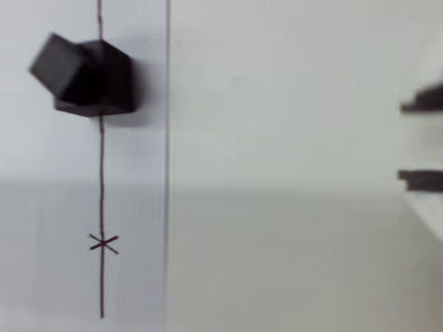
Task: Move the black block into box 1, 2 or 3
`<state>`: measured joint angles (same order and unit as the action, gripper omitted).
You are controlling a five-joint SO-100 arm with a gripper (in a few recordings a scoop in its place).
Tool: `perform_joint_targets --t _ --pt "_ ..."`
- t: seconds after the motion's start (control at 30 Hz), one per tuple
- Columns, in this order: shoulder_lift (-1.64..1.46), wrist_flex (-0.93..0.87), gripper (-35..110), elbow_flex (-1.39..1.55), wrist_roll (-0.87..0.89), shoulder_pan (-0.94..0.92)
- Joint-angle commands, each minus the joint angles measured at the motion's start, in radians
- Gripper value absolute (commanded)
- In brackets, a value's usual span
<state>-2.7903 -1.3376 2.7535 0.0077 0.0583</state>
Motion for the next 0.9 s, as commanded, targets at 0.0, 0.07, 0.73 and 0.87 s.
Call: perform_joint_targets --t 0.0,0.07,0.73,0.87 --pt "0.103 -0.009 17 -0.183 0.009 0.023" --pt "0.178 0.003 19 -0.239 0.015 0.017" --pt "0.824 0.086 25 -0.744 0.041 -0.069" --pt "0.882 0.110 26 -0.785 0.038 -0.087"
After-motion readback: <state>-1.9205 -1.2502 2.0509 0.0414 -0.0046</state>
